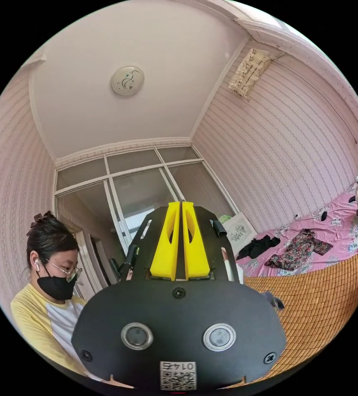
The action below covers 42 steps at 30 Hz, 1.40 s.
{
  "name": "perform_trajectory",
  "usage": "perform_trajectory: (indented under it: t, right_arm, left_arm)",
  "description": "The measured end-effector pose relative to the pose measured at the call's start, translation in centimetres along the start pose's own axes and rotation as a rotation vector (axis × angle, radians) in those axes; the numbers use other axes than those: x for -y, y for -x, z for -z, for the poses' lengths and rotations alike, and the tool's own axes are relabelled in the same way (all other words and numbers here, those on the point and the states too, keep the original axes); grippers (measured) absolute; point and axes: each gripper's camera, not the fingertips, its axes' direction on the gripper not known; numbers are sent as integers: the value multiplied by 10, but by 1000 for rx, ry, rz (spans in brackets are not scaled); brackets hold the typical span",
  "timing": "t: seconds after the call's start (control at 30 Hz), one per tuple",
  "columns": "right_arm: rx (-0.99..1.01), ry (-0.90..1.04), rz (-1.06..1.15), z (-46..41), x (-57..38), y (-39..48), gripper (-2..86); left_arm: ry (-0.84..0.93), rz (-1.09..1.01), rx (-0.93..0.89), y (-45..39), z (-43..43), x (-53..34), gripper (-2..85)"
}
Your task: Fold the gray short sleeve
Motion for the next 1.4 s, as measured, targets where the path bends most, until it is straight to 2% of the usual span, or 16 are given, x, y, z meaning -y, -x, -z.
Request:
perform_trajectory:
  t: [0.07, 0.17, 0.3, 0.4, 0.47, 0.57, 0.6, 0.63, 0.7, 0.8, 0.87, 0.97, 1.07, 1.23, 1.4]
  right_arm:
    - [37, -9, 77, 9, 6, 33, 2]
    - [-1, -19, 252, 14, 17, 91, 3]
    - [-162, -56, 365, 5, 21, 109, 2]
    - [-367, 150, 282, -37, 13, 55, 2]
    - [-502, 276, 180, -62, -4, 4, 2]
    - [-660, 471, -1, -98, -39, -82, 2]
    - [-716, 547, -112, -108, -47, -113, 2]
    - [-721, 529, -195, -110, -46, -133, 2]
    - [-654, 397, -269, -108, -29, -142, 2]
    - [-466, 175, -222, -105, 8, -127, 3]
    - [-422, 134, -163, -103, 20, -118, 3]
    - [-435, 166, -88, -98, 10, -120, 3]
    - [-500, 229, -116, -80, -28, -143, 3]
    - [-748, 473, -355, -43, -138, -215, 3]
    - [-893, 648, -598, -19, -226, -263, 3]
  left_arm:
    - [-108, 11, -82, -11, 31, 18, -10]
    - [-207, -59, -101, -29, 54, 42, -10]
    - [-168, -97, -111, -27, 36, 54, -10]
    - [77, -31, -82, 2, -33, 29, -10]
    - [332, -17, 47, 27, -104, -20, -10]
    - [628, 62, 67, 56, -186, -86, -10]
    - [668, 76, 75, 61, -199, -95, -10]
    - [710, 90, 102, 67, -221, -106, -10]
    - [710, 100, 126, 73, -242, -105, -10]
    - [538, 120, 139, 75, -247, -81, -10]
    - [510, 66, 118, 72, -252, -75, -10]
    - [593, -35, 132, 71, -261, -110, -10]
    - [715, -28, 96, 81, -266, -176, -10]
    - [973, 110, 42, 103, -265, -312, -10]
    - [1194, 308, 67, 120, -245, -439, -10]
